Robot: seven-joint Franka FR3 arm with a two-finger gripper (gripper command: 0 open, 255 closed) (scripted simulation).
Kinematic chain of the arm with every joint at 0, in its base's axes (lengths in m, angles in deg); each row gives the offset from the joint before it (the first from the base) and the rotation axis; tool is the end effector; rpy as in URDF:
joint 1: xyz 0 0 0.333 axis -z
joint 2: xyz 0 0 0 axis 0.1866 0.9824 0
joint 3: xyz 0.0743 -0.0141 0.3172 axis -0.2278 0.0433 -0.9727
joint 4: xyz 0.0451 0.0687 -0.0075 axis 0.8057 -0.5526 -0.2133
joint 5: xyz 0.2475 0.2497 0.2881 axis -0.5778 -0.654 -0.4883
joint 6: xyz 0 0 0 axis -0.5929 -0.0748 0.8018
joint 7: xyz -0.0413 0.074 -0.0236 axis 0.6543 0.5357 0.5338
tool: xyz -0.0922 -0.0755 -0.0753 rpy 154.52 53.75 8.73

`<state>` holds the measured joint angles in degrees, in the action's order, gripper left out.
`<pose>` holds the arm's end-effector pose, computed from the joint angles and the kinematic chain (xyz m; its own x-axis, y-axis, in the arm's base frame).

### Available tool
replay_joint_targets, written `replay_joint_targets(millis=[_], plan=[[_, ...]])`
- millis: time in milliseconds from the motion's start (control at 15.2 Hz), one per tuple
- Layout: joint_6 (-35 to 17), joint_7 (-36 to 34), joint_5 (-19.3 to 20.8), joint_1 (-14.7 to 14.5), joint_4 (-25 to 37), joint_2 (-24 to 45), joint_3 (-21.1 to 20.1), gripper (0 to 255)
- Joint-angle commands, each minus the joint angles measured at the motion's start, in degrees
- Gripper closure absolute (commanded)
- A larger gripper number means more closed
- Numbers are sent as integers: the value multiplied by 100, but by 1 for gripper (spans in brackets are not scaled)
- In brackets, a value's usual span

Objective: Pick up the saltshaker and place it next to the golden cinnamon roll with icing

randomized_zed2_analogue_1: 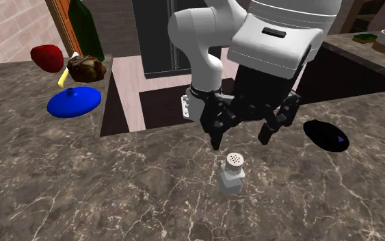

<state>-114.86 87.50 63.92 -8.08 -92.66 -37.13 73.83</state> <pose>0.4427 -0.0846 0.3440 0.9972 -0.0745 -0.0078 -0.0731 -0.9906 0.1155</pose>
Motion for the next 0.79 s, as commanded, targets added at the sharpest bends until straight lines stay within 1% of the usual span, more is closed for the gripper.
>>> replay_joint_targets(millis=[0, 330, 726], plan=[[-207, 29, 32, 22, -35, 139, 42, 0], [-711, 7, 96, 58, -264, 411, 96, 0], [-711, 7, 96, 58, -264, 411, 96, 0]])
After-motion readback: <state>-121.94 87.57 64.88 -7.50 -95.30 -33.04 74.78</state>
